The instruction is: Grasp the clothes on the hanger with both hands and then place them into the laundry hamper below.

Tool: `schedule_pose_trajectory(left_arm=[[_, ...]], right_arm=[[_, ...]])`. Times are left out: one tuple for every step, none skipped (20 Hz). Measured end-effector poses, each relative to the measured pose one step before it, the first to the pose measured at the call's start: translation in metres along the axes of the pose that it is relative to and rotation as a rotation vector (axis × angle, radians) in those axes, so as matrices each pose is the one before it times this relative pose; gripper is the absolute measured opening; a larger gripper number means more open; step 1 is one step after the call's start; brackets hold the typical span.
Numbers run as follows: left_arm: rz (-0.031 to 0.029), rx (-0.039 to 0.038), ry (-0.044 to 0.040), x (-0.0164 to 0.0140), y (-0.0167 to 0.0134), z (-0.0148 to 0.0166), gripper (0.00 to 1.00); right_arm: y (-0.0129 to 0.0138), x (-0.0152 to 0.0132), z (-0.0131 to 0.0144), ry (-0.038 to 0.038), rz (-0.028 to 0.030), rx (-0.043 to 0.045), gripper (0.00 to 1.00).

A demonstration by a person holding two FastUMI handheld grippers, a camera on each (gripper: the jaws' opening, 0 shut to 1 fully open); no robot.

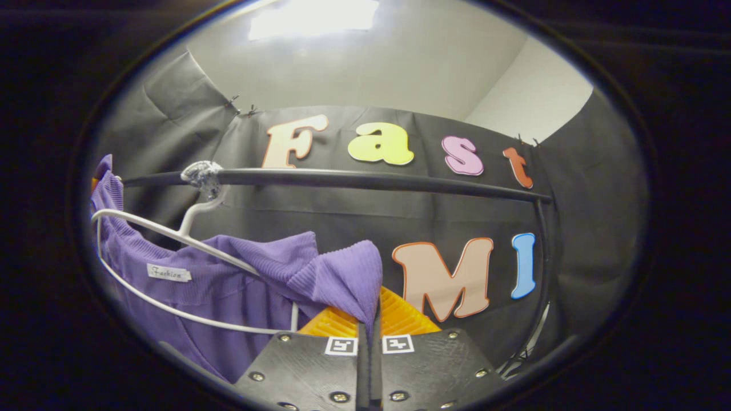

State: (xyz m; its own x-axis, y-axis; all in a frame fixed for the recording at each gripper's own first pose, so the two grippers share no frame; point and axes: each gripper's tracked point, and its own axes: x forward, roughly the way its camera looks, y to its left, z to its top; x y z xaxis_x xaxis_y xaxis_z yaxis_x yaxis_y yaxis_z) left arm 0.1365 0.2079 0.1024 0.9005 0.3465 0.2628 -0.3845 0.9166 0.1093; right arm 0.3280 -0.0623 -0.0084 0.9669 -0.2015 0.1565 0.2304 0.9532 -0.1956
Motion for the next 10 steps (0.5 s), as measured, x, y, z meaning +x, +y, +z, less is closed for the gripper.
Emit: schedule_pose_trajectory(left_arm=[[0.00081, 0.01231, -0.00652, 0.00472, -0.00089, 0.00062, 0.0], [0.00124, 0.00431, 0.00107, 0.00191, -0.0007, -0.00169, 0.0], [-0.00463, 0.00397, 0.00209, -0.00036, -0.00388, -0.00097, 0.0], [-0.01011, 0.00729, 0.0013, -0.0006, -0.00271, -0.00318, 0.0], [-0.00435, -0.00318, 0.00565, 0.00051, -0.00078, -0.00389, 0.0], [-0.00586, -0.01121, 0.00912, 0.00149, -0.00236, -0.005, 0.0], [-0.0097, -0.01178, 0.01525, 0.00333, -0.00314, -0.00704, 0.0], [-0.00823, -0.0095, 0.01601, 0.00308, -0.00106, -0.00709, 0.0], [-0.00065, -0.01229, 0.01524, 0.00093, 0.00073, -0.00517, 0.0], [-0.00425, -0.00492, 0.01, 0.00297, -0.00125, -0.00472, 0.0]], right_arm=[[-0.00291, 0.00602, 0.00131, -0.00761, -0.01737, -0.03693, 0.01], [-0.00066, 0.00577, -0.00006, -0.00032, -0.01184, -0.03341, 0.0], [0.00257, 0.00439, -0.00287, 0.00902, -0.00109, -0.01645, 0.01], [0.00384, 0.00386, -0.00607, 0.00965, -0.00068, -0.00784, 0.01], [0.00253, 0.00459, -0.00536, 0.00894, 0.00176, 0.00097, 0.01], [-0.00022, 0.00503, -0.00661, 0.00928, 0.00041, 0.00529, 0.01], [-0.00017, 0.00228, -0.00368, 0.01224, -0.00003, 0.01229, 0.01], [0.0017, 0.00132, -0.00441, 0.01276, 0.00117, 0.0136, 0.01], [0.00187, 0.0044, -0.0029, 0.01191, 0.0038, 0.00564, 0.01], [0.00223, 0.00827, -0.00209, 0.00448, -0.00329, -0.001, 0.01]])
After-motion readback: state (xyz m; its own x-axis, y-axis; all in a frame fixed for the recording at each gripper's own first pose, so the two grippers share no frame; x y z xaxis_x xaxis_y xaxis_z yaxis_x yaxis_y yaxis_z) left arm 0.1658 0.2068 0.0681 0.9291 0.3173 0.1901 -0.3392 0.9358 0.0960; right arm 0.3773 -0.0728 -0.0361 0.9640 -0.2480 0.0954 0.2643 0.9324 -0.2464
